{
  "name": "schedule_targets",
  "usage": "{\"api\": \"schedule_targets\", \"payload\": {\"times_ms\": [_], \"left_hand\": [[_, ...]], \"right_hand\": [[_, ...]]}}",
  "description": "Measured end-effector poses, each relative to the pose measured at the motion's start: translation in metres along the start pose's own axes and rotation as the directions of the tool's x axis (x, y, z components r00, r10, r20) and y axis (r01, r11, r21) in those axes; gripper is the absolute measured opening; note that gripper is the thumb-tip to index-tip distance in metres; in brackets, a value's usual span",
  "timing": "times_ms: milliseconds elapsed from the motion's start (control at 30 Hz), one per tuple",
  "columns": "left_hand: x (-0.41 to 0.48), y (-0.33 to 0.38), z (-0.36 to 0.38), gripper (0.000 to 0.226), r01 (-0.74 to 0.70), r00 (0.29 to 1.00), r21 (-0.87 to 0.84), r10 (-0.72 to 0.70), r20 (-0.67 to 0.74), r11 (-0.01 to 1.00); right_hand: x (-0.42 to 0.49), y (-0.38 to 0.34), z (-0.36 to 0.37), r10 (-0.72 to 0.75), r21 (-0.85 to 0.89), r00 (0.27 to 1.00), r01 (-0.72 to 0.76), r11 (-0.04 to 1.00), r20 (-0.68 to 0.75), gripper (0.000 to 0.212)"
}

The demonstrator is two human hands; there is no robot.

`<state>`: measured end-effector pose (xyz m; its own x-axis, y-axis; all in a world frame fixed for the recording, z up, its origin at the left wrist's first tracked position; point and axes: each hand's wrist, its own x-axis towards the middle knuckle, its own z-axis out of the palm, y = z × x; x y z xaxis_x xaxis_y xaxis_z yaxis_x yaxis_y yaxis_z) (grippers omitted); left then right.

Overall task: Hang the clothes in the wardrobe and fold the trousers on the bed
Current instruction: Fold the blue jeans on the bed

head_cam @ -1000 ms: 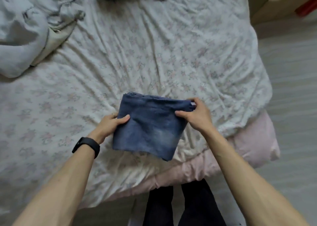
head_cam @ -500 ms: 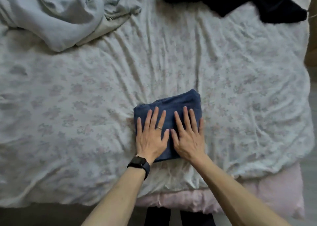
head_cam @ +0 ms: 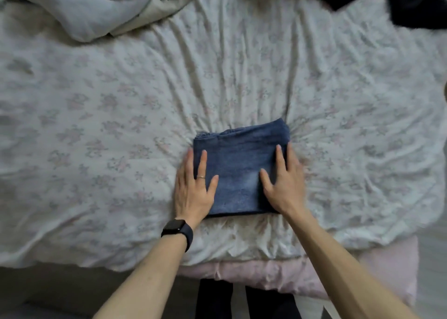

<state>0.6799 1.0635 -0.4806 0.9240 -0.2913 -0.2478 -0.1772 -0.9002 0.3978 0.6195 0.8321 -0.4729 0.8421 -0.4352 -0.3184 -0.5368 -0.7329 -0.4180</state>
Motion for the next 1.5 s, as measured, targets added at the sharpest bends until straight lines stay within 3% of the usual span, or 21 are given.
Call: {"api": "schedule_targets", "payload": {"times_ms": [67, 133, 267, 367, 467, 600, 800, 933, 1033, 1300, 1500], "left_hand": [[0.0, 0.003, -0.014, 0.068, 0.263, 0.963, -0.363, -0.265, 0.046, 0.894], [0.01, 0.002, -0.028, 0.052, 0.457, 0.881, -0.55, -0.44, 0.172, 0.699], [0.038, -0.007, -0.046, 0.052, 0.656, 0.747, -0.619, -0.486, 0.453, 0.432], [0.053, -0.015, -0.054, 0.052, 0.742, 0.664, -0.615, -0.418, 0.62, 0.267], [0.06, -0.024, -0.061, 0.05, 0.775, 0.631, -0.567, -0.306, 0.713, 0.279], [0.06, -0.025, -0.062, 0.054, 0.765, 0.64, -0.584, -0.216, 0.738, 0.272], [0.036, -0.015, -0.07, 0.052, 0.749, 0.66, -0.609, -0.214, 0.72, 0.26], [0.008, 0.0, -0.109, 0.05, 0.763, 0.646, -0.614, -0.201, 0.737, 0.203], [-0.017, 0.016, -0.154, 0.048, 0.73, 0.684, -0.659, -0.204, 0.701, 0.182], [-0.107, 0.061, -0.256, 0.043, 0.569, 0.807, -0.806, -0.298, 0.509, 0.164], [-0.231, 0.074, -0.282, 0.044, 0.345, 0.789, -0.938, -0.532, 0.309, -0.033]], "right_hand": [[0.0, -0.002, -0.016, 0.2, 0.342, 0.978, -0.17, 0.924, -0.055, 0.073], [0.006, -0.003, -0.031, 0.361, 0.52, 0.931, -0.332, 0.787, 0.048, 0.064], [0.03, 0.007, -0.061, 0.339, 0.643, 0.825, -0.565, 0.517, 0.452, 0.045], [0.04, 0.018, -0.077, 0.253, 0.585, 0.765, -0.624, 0.518, 0.592, 0.045], [0.042, 0.023, -0.079, 0.206, 0.591, 0.767, -0.61, 0.528, 0.607, 0.047], [0.037, 0.028, -0.076, 0.195, 0.607, 0.803, -0.562, 0.562, 0.563, 0.058], [0.01, 0.018, -0.077, 0.23, 0.615, 0.809, -0.567, 0.548, 0.541, 0.067], [-0.02, 0.0, -0.111, 0.229, 0.616, 0.823, -0.547, 0.567, 0.52, 0.064], [-0.042, -0.02, -0.152, 0.203, 0.657, 0.847, -0.514, 0.551, 0.492, 0.061], [-0.092, -0.065, -0.244, -0.059, 0.738, 0.903, -0.309, 0.6, 0.426, 0.058], [-0.123, -0.113, -0.272, -0.394, 0.754, 0.81, -0.087, 0.651, 0.433, 0.06]]}}
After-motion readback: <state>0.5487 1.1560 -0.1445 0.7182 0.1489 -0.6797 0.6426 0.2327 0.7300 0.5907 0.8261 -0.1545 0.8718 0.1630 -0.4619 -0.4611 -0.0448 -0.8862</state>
